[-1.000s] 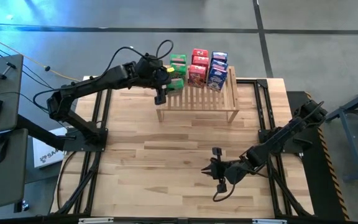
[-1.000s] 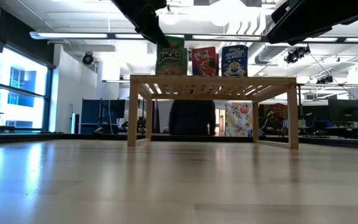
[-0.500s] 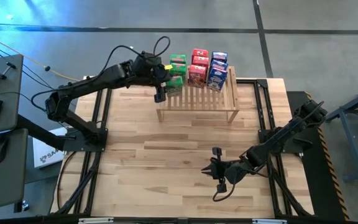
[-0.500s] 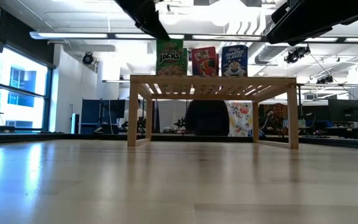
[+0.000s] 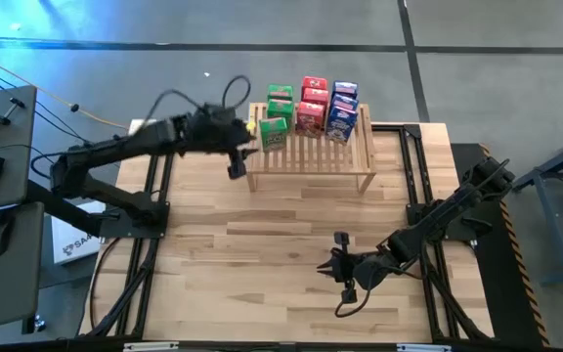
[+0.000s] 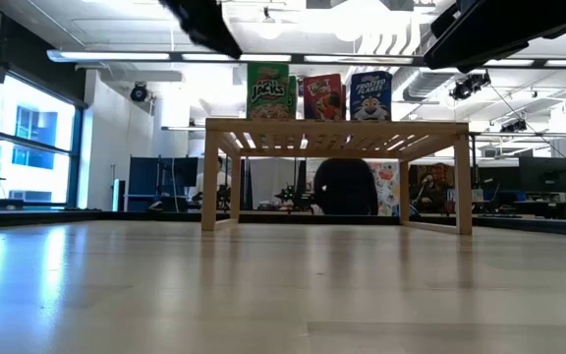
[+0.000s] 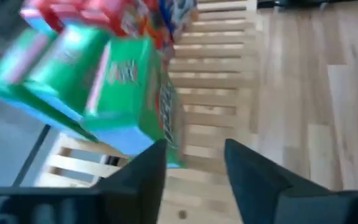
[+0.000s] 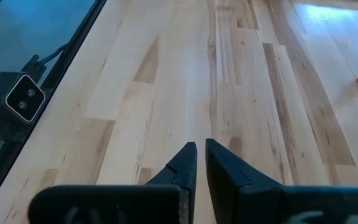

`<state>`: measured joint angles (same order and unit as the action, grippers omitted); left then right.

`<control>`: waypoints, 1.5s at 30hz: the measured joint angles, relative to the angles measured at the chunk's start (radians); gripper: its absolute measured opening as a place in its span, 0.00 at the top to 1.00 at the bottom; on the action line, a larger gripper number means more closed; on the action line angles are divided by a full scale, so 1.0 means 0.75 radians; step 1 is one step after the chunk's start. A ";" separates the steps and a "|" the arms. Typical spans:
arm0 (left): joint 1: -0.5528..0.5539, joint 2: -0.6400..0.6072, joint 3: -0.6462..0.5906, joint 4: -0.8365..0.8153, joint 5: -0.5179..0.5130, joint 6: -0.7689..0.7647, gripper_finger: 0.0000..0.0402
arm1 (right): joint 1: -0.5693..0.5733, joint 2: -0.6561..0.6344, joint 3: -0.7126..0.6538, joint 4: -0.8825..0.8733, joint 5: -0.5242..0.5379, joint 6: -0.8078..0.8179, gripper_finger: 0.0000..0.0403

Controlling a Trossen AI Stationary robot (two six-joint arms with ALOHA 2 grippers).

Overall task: Stack cereal on shelf
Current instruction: Put the green cereal box on the shelf aligned with the other green cereal boxes

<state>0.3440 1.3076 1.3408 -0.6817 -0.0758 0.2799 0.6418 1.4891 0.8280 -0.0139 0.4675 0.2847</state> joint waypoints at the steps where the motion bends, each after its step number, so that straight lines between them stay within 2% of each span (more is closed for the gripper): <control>1: -0.016 -0.023 -0.084 0.084 -0.027 -0.025 0.65 | 0.000 0.000 0.000 0.000 0.000 -0.003 0.95; 4: -0.032 -0.067 -0.348 0.428 -0.115 -0.140 0.77 | 0.000 0.000 0.000 0.000 0.001 -0.016 0.95; 7: -0.012 -0.086 -0.557 0.730 -0.146 -0.255 0.86 | -0.001 0.000 0.000 0.000 0.001 -0.019 0.95; 10: 0.003 -0.088 -0.678 0.960 -0.152 -0.329 0.92 | -0.001 0.000 0.000 -0.001 0.001 -0.019 0.95; 13: 0.025 -0.077 -0.722 1.074 -0.162 -0.356 0.94 | -0.001 0.000 0.000 0.000 0.003 -0.017 0.95; 25: 0.078 -0.004 -0.727 1.216 -0.149 -0.360 0.95 | -0.001 0.000 0.000 0.000 0.019 -0.019 0.95; 29: 0.034 -0.018 -0.728 1.187 -0.142 -0.370 0.95 | 0.008 0.000 0.000 -0.018 0.026 -0.052 0.95; 33: -0.032 -0.014 -0.727 1.198 -0.079 -0.408 0.95 | 0.015 0.000 0.000 -0.036 0.024 -0.110 0.95; 37: -0.089 0.071 -0.727 1.323 -0.075 -0.417 0.95 | -0.002 0.000 0.000 -0.041 0.024 -0.137 0.95; 45: -0.058 0.166 -0.727 1.402 -0.194 -0.405 0.95 | -0.018 0.000 0.000 -0.041 0.020 -0.137 0.95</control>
<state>0.3008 1.4319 0.7959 0.3697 -0.2214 -0.0242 0.6281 1.4891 0.8280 -0.0444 0.4828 0.1822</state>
